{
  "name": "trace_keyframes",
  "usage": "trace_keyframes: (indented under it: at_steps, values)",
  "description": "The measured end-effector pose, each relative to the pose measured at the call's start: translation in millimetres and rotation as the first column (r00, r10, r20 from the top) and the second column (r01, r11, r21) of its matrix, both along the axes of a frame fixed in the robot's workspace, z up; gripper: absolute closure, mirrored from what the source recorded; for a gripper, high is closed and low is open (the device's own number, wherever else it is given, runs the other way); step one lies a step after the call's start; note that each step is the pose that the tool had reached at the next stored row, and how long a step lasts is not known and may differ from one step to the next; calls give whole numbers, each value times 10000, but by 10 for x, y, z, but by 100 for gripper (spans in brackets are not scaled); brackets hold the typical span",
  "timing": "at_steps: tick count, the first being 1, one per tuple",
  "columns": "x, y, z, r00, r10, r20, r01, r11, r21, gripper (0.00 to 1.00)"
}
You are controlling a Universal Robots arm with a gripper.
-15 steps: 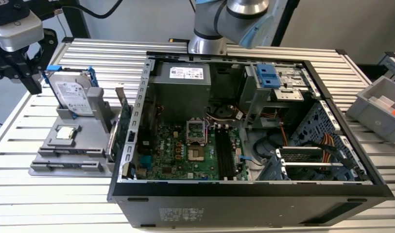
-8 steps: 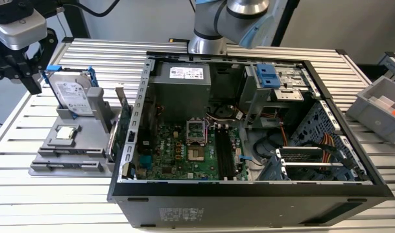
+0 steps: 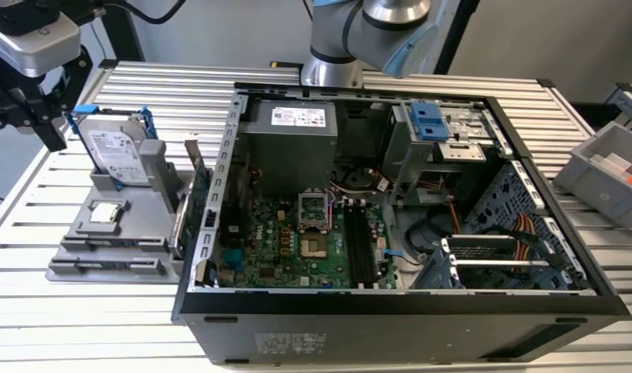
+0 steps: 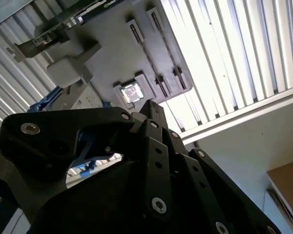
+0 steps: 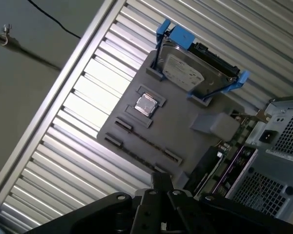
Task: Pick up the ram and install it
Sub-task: 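Pick up the ram and move it above insertion slot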
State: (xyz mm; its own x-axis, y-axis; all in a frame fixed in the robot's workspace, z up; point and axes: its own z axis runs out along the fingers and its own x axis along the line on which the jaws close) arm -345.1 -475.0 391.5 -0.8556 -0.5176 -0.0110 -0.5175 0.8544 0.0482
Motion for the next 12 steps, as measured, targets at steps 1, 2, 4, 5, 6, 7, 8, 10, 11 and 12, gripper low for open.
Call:
trace_keyframes:
  at_steps: [1, 2, 4, 5, 6, 7, 8, 10, 11, 12]
  values:
    - [0, 0, 0, 10000, 76, 0, -76, 10000, 0, 100]
    - [0, 0, 0, 9999, 155, 0, -155, 9999, 0, 100]
    - [0, 0, 0, 9995, 301, 0, -301, 9995, 0, 100]
    - [0, 0, 0, 9994, 359, 0, -359, 9994, 0, 100]
    - [0, 0, 0, 9992, 405, 0, -405, 9992, 0, 100]
    - [0, 0, 0, 9990, 441, 0, -441, 9990, 0, 100]
    - [0, 0, 0, 9989, 458, 0, -458, 9989, 0, 100]
    - [0, 0, 0, 9989, 464, 0, -464, 9989, 1, 100]
    - [0, 0, 0, 9989, 467, 0, -467, 9989, 0, 100]
    - [0, 0, 0, 9989, 470, 0, -470, 9989, 0, 100]
